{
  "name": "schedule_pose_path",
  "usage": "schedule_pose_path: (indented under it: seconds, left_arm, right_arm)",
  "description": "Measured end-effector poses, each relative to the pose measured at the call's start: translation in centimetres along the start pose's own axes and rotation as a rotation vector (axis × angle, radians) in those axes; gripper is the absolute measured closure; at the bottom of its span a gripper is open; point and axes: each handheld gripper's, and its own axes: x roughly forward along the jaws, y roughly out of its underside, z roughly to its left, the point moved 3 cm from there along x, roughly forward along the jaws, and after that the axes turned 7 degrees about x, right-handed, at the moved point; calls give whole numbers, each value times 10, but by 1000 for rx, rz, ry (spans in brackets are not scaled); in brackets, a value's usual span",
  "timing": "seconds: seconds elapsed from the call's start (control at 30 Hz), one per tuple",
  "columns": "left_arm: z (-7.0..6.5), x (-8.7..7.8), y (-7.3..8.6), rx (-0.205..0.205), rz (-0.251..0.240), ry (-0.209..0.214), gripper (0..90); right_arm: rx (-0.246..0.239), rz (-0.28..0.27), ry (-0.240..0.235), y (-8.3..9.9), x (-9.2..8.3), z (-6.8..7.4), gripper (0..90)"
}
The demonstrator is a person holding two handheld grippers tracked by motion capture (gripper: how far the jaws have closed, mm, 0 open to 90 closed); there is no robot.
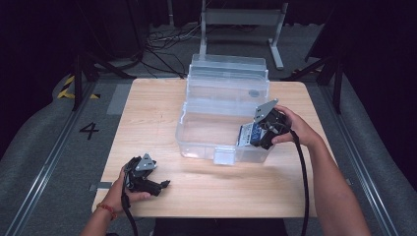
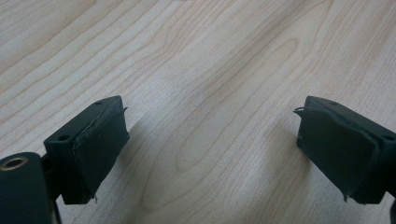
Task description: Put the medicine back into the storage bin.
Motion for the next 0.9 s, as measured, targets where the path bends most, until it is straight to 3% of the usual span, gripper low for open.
schedule_pose_path:
  seconds: [0.1,0.2,0.27,0.3,0.33,0.37,0.43,0.5,0.57,0.63,0.73,0.8,0.9]
  left_arm:
    - [0,0,0,-2,-1,0,87]
    - [0,0,0,0,0,0,87]
    - [0,0,0,0,4,3,87]
    - [0,0,0,-1,-1,0,87]
    - [0,0,0,-1,-1,-1,87]
    - [0,0,0,1,0,0,87]
    - [0,0,0,0,-1,0,87]
    - [0,0,0,0,0,0,87]
    - [0,0,0,-1,-1,0,87]
    - [0,0,0,-1,0,-1,87]
    - [0,0,0,0,-1,-1,87]
    - [0,0,0,-2,-2,-2,87]
    - [0,0,0,-2,-1,-2,87]
  right_arm:
    - [30,-48,-10,0,-3,0,44]
    - [42,-49,-3,-1,-2,1,52]
    - [41,-84,-27,-3,-4,3,232]
    - [46,-112,-37,-5,-6,3,220]
    - [58,-129,-21,-6,-8,2,133]
    - [58,-122,-5,-7,-8,2,107]
    - [43,-103,9,-8,-8,3,238]
    - [50,-88,22,-7,-9,2,152]
    - [59,-97,33,-5,-14,2,215]
    - [77,-140,36,-4,-23,2,201]
    - [105,-167,90,0,-40,2,244]
    - [115,-164,157,7,-51,2,303]
    - [171,-168,232,21,-66,-2,358]
